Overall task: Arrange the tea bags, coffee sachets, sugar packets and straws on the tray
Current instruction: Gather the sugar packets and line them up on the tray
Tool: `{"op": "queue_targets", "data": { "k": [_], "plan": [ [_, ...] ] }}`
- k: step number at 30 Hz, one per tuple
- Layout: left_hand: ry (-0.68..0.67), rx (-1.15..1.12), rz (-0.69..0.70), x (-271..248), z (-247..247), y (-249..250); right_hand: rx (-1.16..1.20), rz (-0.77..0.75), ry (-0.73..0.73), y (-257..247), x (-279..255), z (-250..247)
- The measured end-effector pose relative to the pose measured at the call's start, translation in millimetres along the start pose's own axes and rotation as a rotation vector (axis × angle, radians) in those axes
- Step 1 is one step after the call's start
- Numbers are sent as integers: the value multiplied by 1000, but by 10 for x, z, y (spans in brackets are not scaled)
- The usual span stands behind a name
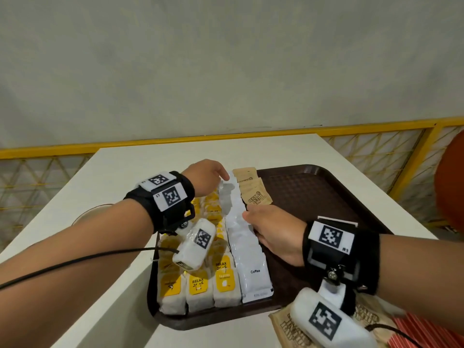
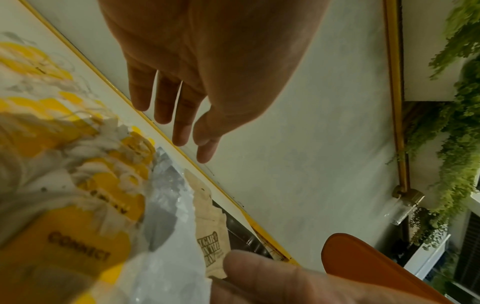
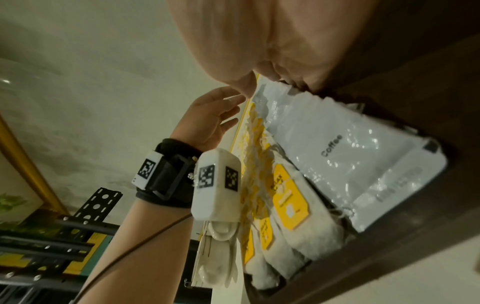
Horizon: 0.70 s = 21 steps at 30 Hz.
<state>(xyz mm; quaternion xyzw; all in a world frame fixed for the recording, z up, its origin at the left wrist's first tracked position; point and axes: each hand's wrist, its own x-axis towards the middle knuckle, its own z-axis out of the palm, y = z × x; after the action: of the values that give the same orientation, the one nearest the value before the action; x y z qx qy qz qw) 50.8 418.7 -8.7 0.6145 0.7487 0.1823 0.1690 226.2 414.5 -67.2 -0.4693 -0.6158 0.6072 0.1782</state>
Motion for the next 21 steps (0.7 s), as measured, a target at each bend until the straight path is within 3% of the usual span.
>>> {"op": "queue_targets", "data": {
  "k": [4, 9, 14, 21],
  "plan": [
    [-4, 14, 4, 57, -31, 26, -71, -107, 77, -65, 100, -160],
    [5, 66, 24, 281, -65, 141, -406, -207, 275, -374, 304, -494],
    [-70, 168, 5, 534, 32, 268, -668, -86, 187, -477, 577, -544],
    [-206, 389, -57, 781, 194, 339, -630, -55, 172, -442, 795, -563]
  ]
}}
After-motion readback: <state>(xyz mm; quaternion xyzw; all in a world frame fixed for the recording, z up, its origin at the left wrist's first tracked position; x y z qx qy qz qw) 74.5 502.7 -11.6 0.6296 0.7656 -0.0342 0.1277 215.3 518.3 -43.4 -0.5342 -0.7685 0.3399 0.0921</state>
